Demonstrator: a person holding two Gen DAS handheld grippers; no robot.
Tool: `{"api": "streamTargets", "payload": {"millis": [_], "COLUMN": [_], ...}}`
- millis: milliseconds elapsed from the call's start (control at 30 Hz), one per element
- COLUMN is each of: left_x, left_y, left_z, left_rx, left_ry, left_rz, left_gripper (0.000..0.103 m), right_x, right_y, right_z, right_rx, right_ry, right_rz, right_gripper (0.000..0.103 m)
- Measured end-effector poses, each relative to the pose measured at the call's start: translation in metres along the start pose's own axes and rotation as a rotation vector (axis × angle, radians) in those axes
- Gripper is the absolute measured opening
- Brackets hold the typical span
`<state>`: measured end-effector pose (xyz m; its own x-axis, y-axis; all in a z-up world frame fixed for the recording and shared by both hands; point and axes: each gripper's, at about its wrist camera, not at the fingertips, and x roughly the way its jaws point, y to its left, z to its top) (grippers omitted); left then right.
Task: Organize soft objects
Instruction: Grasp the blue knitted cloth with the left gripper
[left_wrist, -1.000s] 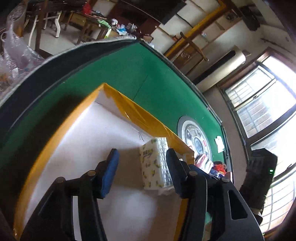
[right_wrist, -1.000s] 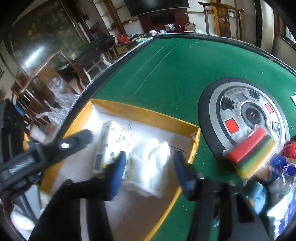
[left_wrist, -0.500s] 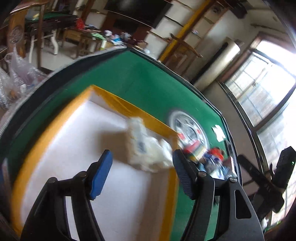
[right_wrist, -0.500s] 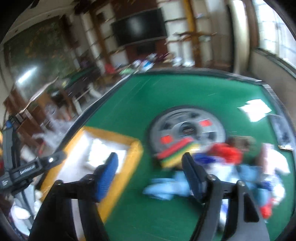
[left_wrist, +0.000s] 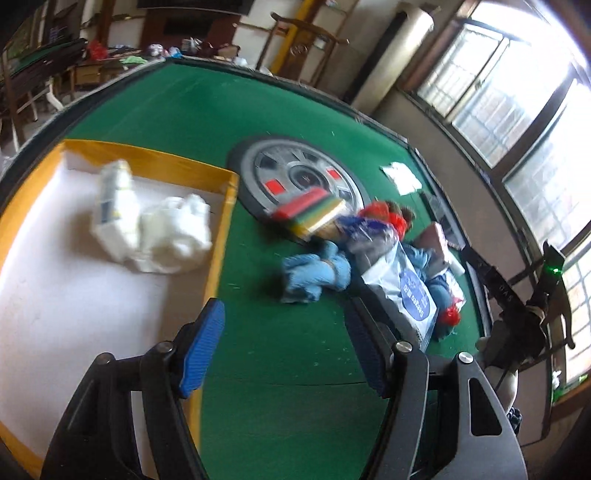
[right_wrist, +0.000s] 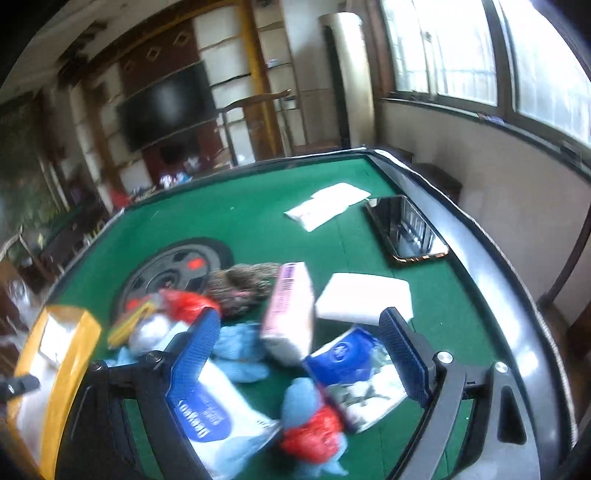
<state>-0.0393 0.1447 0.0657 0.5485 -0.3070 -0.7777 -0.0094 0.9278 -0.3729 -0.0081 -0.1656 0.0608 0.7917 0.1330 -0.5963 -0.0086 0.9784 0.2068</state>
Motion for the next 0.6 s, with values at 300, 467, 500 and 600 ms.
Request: {"api": "streamTargets", "payload": {"millis": [300, 467, 500, 600], "left_x": [0.071, 0.104, 0.105, 0.095], "left_y": [-0.057, -0.057, -0.058, -0.06], "left_z": [0.01, 0.016, 0.016, 0.013], "left_rx": [0.368, 0.375, 0.373, 0.364], "left_ry": [0.049, 0.137, 0.133, 0.126], "left_rz": [0.193, 0.192, 0.192, 0.137], "left_gripper": [0.066, 0.063, 0.059, 0.028], "right_x": [-0.005, -0.003, -0.003, 0.003], "right_y": [-0.005, -0.002, 0.0, 0.006], "right_z": [-0.007, -0.007, -0.008, -0.011], "right_rx": [0.018, 0.006, -0.001, -0.022], "right_ry": [-0.005, -0.016, -0.015, 0.013], "right_rz": [0.04, 0.054, 0.057, 0.092], "right_gripper": [0.084, 0.085, 0.084, 0.085]}}
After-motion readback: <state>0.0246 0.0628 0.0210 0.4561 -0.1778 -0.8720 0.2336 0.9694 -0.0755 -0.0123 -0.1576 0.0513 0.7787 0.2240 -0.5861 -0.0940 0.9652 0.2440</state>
